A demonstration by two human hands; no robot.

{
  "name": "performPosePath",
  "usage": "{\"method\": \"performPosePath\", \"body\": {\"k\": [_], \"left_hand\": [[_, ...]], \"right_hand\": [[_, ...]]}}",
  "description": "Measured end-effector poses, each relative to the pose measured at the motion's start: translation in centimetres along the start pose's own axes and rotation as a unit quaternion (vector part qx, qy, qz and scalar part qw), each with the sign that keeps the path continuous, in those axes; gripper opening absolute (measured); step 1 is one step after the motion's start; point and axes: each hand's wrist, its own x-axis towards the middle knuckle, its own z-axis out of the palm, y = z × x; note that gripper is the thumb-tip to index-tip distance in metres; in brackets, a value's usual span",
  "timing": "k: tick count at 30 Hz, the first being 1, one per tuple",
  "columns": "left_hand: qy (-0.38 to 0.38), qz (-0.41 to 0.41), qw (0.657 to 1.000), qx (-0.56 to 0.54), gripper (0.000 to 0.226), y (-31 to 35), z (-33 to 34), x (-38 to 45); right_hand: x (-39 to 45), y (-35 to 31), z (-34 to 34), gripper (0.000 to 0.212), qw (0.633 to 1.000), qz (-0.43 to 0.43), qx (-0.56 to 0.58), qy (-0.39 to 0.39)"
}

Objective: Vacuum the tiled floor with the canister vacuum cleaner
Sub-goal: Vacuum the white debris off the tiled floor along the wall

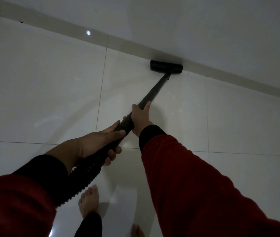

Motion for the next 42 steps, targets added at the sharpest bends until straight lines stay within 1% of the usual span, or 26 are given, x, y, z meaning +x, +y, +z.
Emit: {"method": "performPosePath", "body": {"k": [1, 4, 7, 11, 15, 20, 25, 29, 42], "left_hand": [[0.000, -0.012, 1.000, -0.022, 0.052, -0.7, 1.4, 0.3], [0.017, 0.007, 1.000, -0.008, 0.055, -2.8, 3.7, 1.0], [0.053, -0.006, 0.999, -0.001, 0.053, -4.8, 5.8, 1.1], [0.060, -0.001, 0.998, 0.025, 0.053, -8.5, 9.5, 0.8], [0.075, 0.006, 0.997, 0.020, 0.055, -12.6, 12.1, 1.2], [0.084, 0.011, 0.996, -0.003, 0.055, -17.1, 14.9, 0.7], [0.085, 0.014, 0.996, 0.003, 0.052, -20.2, 17.2, -1.0], [0.086, 0.012, 0.996, 0.012, 0.051, -22.6, 18.2, -2.3], [0.072, 0.016, 0.997, 0.021, 0.057, -29.5, 17.8, -5.0]], "right_hand": [[-0.2, 0.1, -0.7, 0.074, 1.000, 0.005, 0.002, -0.002], [-1.2, 0.9, -3.2, 0.074, 1.000, 0.010, 0.007, -0.019], [-2.4, 2.4, -6.3, 0.081, 0.998, 0.013, 0.008, -0.053], [-4.0, 4.9, -10.5, 0.088, 0.997, 0.013, 0.012, -0.070], [-5.4, 6.9, -14.0, 0.089, 0.996, 0.014, 0.006, -0.083], [-7.7, 9.3, -17.4, 0.086, 0.994, 0.019, -0.031, -0.099], [-10.2, 11.6, -19.6, 0.085, 0.994, 0.027, -0.025, -0.106], [-11.8, 13.8, -20.7, 0.084, 0.995, 0.030, -0.027, -0.096], [-16.2, 19.3, -22.3, 0.081, 0.998, 0.028, -0.023, -0.060]]}}
